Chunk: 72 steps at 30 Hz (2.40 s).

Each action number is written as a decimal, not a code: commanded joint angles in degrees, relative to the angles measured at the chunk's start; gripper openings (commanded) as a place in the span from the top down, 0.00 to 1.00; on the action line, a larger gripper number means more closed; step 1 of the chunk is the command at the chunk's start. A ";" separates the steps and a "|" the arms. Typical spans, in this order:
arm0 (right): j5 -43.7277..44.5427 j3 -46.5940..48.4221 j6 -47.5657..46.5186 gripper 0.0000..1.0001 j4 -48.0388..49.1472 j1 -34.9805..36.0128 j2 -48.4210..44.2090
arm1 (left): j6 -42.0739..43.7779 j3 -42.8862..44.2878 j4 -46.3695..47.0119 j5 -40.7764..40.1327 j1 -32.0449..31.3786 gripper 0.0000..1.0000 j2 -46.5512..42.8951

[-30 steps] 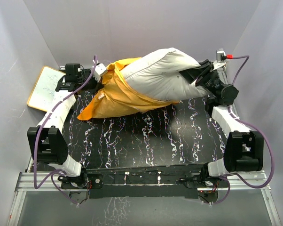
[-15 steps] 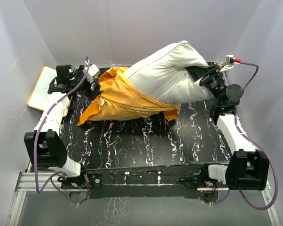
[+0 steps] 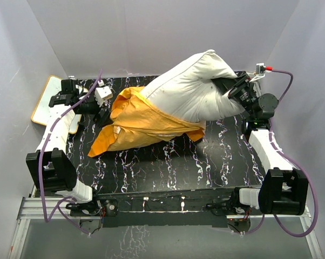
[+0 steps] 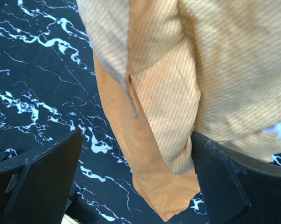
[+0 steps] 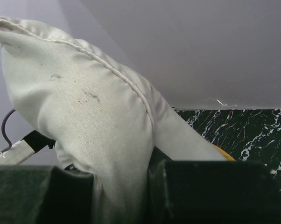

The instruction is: Remove the pillowcase from the pillow

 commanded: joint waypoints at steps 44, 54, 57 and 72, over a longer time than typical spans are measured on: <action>-3.07 1.65 8.29 0.92 29.82 -3.16 7.38 | 7.56 -2.24 4.90 2.84 10.98 0.03 2.12; -6.79 5.46 18.91 0.92 43.77 -1.55 12.82 | 2.65 -7.56 28.36 -5.05 10.98 0.03 5.15; -7.56 7.02 17.77 0.92 42.70 0.33 13.37 | 3.96 -4.89 22.81 -2.37 10.74 0.03 6.75; -4.68 7.29 12.96 0.92 36.13 1.86 11.68 | 21.51 -8.85 -0.14 -6.44 9.02 0.07 8.47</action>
